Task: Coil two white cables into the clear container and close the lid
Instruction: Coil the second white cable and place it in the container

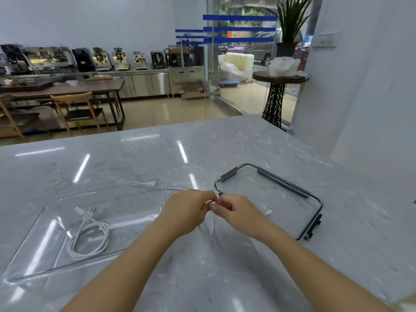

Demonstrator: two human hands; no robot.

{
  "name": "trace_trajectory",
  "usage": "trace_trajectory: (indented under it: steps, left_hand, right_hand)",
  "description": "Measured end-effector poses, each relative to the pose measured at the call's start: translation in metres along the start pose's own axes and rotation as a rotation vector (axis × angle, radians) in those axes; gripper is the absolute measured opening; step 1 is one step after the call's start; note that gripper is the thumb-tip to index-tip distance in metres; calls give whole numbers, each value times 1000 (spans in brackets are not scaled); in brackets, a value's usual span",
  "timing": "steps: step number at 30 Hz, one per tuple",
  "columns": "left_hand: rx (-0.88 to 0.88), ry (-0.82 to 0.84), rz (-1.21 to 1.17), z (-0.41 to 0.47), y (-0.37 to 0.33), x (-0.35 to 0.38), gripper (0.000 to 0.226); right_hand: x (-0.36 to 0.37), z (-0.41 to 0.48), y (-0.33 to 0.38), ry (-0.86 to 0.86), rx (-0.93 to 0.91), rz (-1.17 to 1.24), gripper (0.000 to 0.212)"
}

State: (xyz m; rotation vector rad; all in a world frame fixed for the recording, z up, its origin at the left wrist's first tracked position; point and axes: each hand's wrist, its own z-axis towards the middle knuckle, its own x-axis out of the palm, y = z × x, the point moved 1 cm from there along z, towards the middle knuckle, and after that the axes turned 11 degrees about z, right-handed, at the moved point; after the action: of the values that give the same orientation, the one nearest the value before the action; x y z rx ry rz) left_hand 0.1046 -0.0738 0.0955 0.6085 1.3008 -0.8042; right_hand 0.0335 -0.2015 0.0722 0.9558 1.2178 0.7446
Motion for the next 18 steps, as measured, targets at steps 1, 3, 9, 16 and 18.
trace_trajectory:
  steps: [1, 3, 9, 16, 18]
  left_hand:
    - [2, -38, -35, -1, 1, -2, 25]
    - [5, -92, -100, -3, 3, -11, 22]
    - [6, -291, -102, 3, 3, -42, 22]
    - [-111, -512, -108, 9, 9, -93, 23]
    - [-76, -471, -176, 10, 9, -111, 20]
  right_hand:
    - [-3, 1, 4, 7, -20, 24, 27]
    - [-11, 3, 14, 35, -60, 34, 22]
    - [-29, 13, 56, -36, -216, -53, 21]
    - [-48, 21, 121, -119, -431, -119, 19]
    - [-52, 22, 138, -134, -496, -136, 20]
